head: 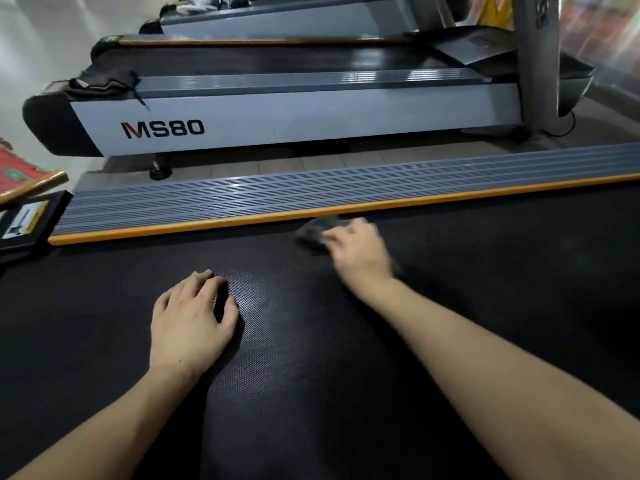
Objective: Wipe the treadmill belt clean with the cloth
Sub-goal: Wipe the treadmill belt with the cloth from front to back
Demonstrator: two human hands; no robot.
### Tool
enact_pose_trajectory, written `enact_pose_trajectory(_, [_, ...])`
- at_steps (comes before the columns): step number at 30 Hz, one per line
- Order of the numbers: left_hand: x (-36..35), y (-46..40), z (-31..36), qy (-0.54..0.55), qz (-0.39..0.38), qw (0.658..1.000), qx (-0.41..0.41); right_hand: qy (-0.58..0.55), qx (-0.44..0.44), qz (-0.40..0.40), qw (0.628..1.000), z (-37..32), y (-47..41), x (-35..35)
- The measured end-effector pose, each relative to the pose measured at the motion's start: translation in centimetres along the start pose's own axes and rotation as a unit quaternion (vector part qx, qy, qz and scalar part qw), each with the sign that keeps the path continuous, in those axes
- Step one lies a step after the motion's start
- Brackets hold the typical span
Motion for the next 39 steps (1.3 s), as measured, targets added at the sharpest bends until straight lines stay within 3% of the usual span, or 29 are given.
enact_pose_trajectory(3, [-0.1, 0.0, 0.1, -0.002, 0.001, 1.000, 0.000, 0.060, -0.162, 0.044, 0.984, 8.5, 0.9, 3.6])
enact_pose_trajectory(6, [-0.4, -0.2, 0.1, -0.006, -0.008, 1.000, 0.001, 0.105, -0.245, 0.085, 0.960, 6.1, 1.9, 3.5])
enact_pose_trajectory(8, [-0.5, -0.2, -0.1, -0.007, -0.010, 1.000, 0.002, 0.071, -0.206, 0.097, 0.971, -0.4, 1.7, 1.0])
enact_pose_trajectory(11, [-0.4, -0.1, -0.1, -0.006, -0.006, 1.000, 0.000, 0.012, -0.027, 0.017, 0.999, -9.8, 2.0, -3.0])
enact_pose_trajectory(13, [-0.3, -0.1, -0.1, -0.002, -0.005, 1.000, 0.002, -0.023, 0.089, -0.024, 0.996, -10.3, 1.8, -2.7])
enact_pose_trajectory(15, [-0.3, 0.0, 0.0, -0.004, -0.005, 1.000, 0.001, 0.004, 0.110, -0.014, 0.994, -5.8, 1.5, -1.0])
enact_pose_trajectory(20, [-0.3, -0.1, 0.2, -0.002, 0.002, 1.000, 0.000, 0.112, -0.146, 0.062, 0.981, 9.9, 2.3, 5.5])
enact_pose_trajectory(24, [-0.5, -0.2, 0.2, -0.003, -0.003, 1.000, 0.001, 0.116, -0.262, 0.098, 0.953, 7.7, 3.1, 4.8])
enact_pose_trajectory(26, [-0.5, -0.1, 0.2, -0.004, -0.002, 1.000, -0.004, 0.074, -0.215, 0.112, 0.967, 1.3, 3.4, 2.5])
enact_pose_trajectory(29, [-0.1, 0.1, 0.3, 0.006, 0.006, 1.000, -0.011, 0.008, 0.002, 0.030, 1.000, -9.7, 4.6, -1.2])
enact_pose_trajectory(32, [0.1, 0.1, 0.7, 0.012, 0.010, 0.999, -0.034, -0.025, 0.103, 0.001, 0.994, -8.7, 4.6, -0.1])
enact_pose_trajectory(36, [0.0, 0.1, 0.8, 0.020, 0.010, 0.998, -0.052, 0.047, -0.077, 0.095, 0.991, 5.2, 4.4, 4.8])
enact_pose_trajectory(39, [-0.3, 0.0, 0.9, 0.022, 0.005, 0.998, -0.051, 0.076, -0.197, 0.081, 0.974, 10.2, 5.1, 6.8])
Point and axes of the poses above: each hand's wrist, its own y-axis away from the middle knuckle, its own x-axis out of the back of the hand, z = x × y, the point moved 8 cm from there along -y, towards the middle knuckle, and after that the axes turned 4 degrees about x, right-handed, at the moved point
